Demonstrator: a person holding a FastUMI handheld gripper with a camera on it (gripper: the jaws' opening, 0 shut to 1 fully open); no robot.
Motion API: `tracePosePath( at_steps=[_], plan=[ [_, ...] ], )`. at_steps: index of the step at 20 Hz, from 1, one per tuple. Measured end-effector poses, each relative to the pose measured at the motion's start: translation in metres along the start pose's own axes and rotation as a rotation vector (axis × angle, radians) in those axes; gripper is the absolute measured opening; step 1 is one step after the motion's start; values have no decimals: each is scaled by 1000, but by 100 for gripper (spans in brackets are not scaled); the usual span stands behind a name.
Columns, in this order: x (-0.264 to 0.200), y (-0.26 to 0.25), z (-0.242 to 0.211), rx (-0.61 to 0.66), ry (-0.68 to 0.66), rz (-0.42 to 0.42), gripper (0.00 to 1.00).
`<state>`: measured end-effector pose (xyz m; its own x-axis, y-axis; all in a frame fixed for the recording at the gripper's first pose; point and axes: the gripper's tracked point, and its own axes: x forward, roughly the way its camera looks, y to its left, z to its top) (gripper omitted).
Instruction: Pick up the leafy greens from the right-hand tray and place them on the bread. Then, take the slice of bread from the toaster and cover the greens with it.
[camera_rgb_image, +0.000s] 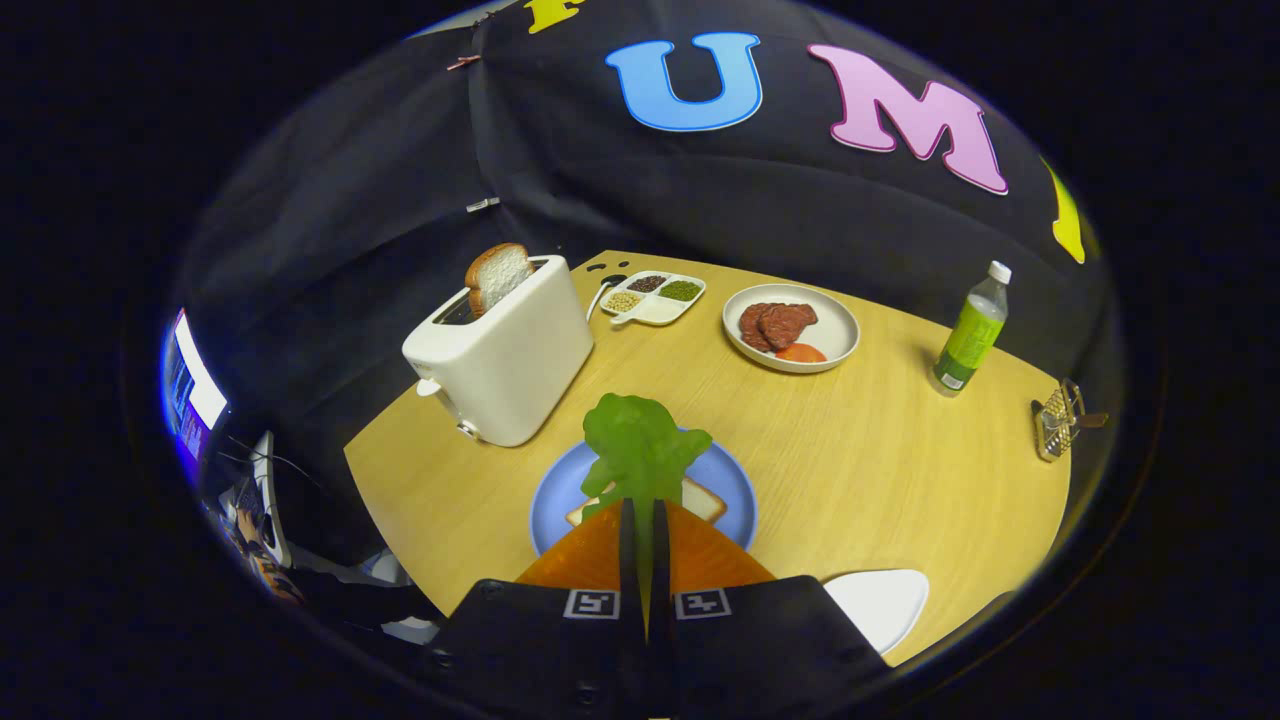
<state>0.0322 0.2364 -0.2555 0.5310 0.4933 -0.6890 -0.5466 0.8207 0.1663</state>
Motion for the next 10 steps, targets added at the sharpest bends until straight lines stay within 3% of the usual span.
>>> tracePosePath(
  at_steps=[6, 10],
  plan=[
    [39, -5, -17, 57, 66, -32, 6],
    [50, -13, -26, 56, 94, -74, 12]
  ],
)
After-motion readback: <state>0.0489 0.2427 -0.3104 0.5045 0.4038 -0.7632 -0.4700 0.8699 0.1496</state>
